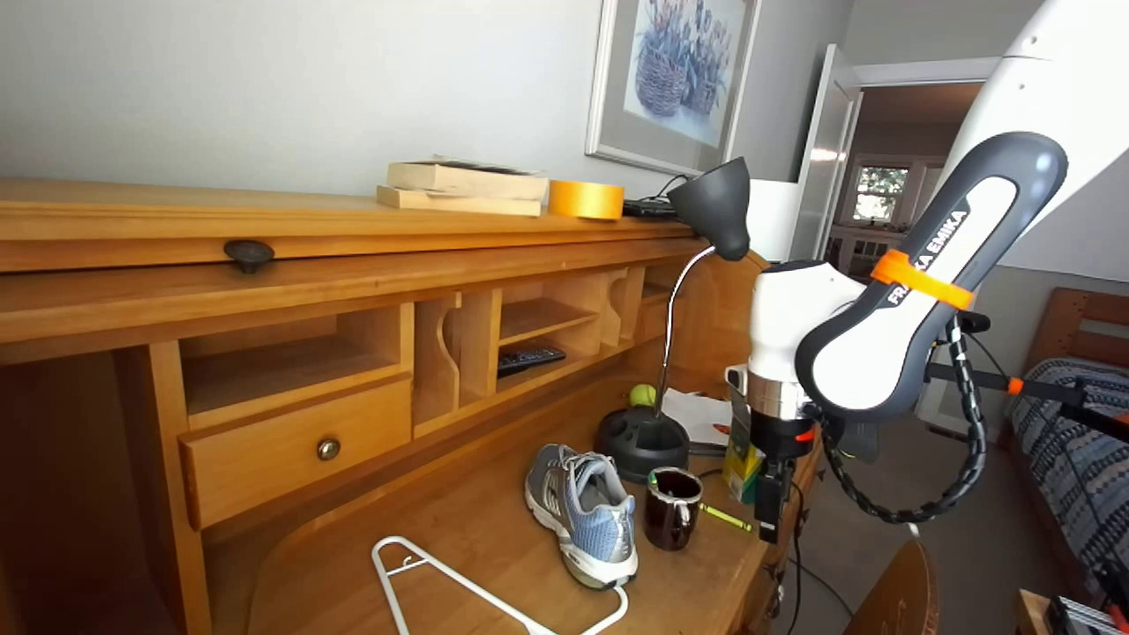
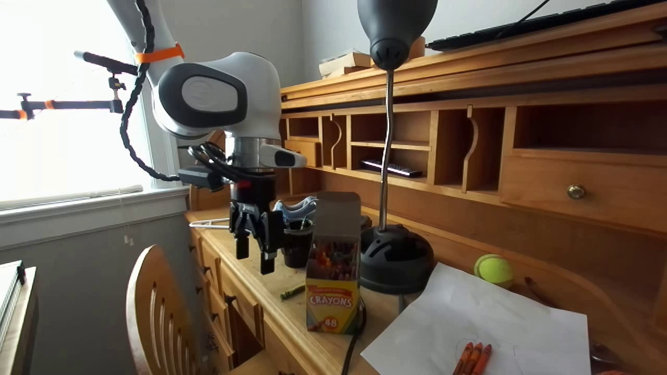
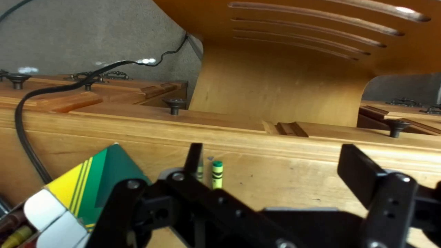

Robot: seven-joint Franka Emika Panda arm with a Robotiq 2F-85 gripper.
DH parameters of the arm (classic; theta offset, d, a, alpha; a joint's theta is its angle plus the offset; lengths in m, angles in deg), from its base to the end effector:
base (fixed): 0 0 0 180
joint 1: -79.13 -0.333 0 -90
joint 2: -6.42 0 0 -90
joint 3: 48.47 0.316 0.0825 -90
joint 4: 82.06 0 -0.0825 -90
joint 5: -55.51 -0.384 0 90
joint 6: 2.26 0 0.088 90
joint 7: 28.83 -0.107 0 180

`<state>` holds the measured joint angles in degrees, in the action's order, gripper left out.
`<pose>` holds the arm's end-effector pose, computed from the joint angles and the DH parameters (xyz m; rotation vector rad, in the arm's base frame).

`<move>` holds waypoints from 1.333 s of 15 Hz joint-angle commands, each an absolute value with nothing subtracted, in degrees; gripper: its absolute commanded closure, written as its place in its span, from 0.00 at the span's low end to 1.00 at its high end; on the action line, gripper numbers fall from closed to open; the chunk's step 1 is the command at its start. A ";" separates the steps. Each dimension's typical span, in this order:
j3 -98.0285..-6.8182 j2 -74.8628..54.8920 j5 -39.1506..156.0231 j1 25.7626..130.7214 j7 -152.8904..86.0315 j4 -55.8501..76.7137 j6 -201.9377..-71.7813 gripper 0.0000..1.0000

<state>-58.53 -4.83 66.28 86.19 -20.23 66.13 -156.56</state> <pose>0.4142 -0.1250 0.1828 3.0511 0.0400 -0.1696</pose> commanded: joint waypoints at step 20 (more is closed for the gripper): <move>-62.65 -18.82 63.36 85.26 -26.68 61.50 -182.11 0.00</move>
<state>-62.30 -16.43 64.99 85.88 -26.32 62.98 -179.89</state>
